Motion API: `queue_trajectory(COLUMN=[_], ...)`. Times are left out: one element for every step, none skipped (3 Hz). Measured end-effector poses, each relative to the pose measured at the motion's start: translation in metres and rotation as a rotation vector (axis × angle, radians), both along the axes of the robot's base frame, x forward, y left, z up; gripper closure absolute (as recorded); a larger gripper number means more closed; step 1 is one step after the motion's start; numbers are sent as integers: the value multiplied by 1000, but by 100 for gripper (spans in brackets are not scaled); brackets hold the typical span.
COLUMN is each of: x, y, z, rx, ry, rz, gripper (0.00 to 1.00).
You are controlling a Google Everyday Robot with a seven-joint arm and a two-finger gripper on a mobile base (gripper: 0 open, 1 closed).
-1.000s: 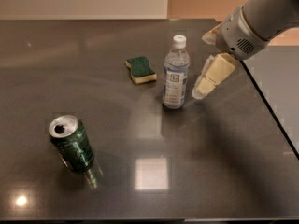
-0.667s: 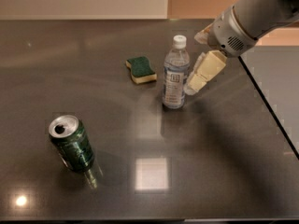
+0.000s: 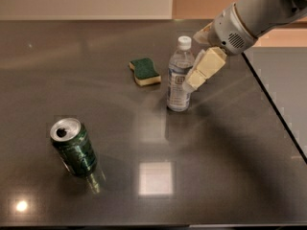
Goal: Pick blue plastic bottle
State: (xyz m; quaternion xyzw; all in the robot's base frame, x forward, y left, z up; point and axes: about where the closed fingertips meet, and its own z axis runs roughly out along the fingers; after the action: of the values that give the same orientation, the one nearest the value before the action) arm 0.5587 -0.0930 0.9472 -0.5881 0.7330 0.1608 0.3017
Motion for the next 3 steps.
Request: queue_trajectory(x=[-1, -2, -5], y=[7, 11, 15], z=[0, -1, 2], rx=[26, 41, 58], ry=[10, 14, 18], rz=[14, 25, 39], gripper=[18, 41, 72])
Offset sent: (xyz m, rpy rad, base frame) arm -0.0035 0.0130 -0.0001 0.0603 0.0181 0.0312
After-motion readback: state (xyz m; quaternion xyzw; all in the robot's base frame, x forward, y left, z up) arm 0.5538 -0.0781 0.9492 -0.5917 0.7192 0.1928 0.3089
